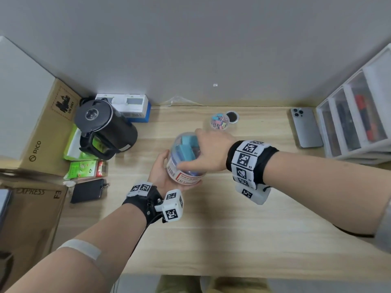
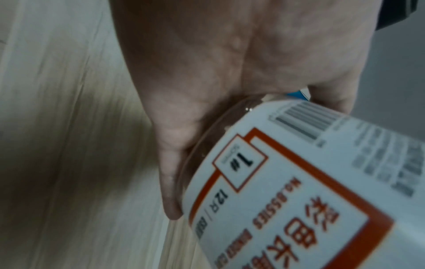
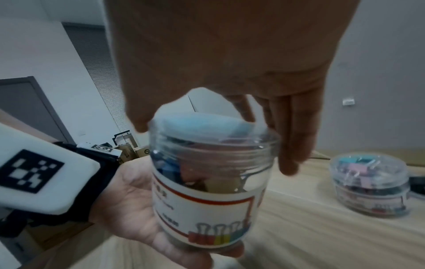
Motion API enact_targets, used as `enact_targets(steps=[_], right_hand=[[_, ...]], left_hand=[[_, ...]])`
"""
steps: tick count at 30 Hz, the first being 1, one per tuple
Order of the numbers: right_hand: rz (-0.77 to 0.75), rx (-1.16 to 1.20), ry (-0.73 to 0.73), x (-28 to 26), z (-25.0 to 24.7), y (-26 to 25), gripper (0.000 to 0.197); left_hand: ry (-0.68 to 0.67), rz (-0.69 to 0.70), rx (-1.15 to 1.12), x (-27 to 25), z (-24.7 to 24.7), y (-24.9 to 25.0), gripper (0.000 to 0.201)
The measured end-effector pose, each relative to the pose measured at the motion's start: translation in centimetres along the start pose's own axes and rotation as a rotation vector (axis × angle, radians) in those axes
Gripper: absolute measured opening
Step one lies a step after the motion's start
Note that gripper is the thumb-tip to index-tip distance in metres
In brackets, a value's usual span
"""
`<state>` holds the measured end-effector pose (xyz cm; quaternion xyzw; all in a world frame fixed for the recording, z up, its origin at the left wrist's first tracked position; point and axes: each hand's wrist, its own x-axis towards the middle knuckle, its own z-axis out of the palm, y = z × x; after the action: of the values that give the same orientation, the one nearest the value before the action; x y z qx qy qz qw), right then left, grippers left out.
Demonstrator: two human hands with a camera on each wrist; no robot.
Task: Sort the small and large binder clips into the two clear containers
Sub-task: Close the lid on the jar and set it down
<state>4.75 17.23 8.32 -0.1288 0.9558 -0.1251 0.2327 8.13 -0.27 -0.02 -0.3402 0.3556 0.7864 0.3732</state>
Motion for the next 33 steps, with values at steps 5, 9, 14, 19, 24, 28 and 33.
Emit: enact_targets(steps=[5, 9, 14, 19, 24, 28, 33], right_hand=[[0.224, 0.005, -0.115, 0.3, 0.9, -1.1, 0.115], [0.161, 0.09, -0.189, 0.2, 1.3, -0.9, 0.12], [0.145, 0.095, -0.188, -0.6, 1.4, -0.7, 0.113], [0.168, 0.154, -0.146, -0.7, 1.9, -0.1, 0.136], [0.353, 0.248, -0.17, 0.0, 1.9, -0.1, 0.122], [0.588, 0.66, -0.261, 0.9, 1.9, 0.3, 0.131], [0.603, 0.844, -0.385, 0.9, 1.2, 2.4, 0.089]], left_hand=[[0.025, 0.0, 0.036, -0.1, -0.9, -0.5, 0.074], [0.039, -0.007, 0.049, 0.1, -1.5, -0.3, 0.076], [0.03, 0.002, 0.081, 0.1, -1.0, -0.2, 0.072], [0.011, -0.003, 0.079, 0.1, 0.5, -0.7, 0.068], [-0.015, 0.068, 0.064, 0.5, 2.2, -1.2, 0.067], [-0.078, 0.124, 0.115, 0.8, 2.8, -1.5, 0.064], [-0.041, 0.143, 0.366, 1.4, 2.4, -1.2, 0.057]])
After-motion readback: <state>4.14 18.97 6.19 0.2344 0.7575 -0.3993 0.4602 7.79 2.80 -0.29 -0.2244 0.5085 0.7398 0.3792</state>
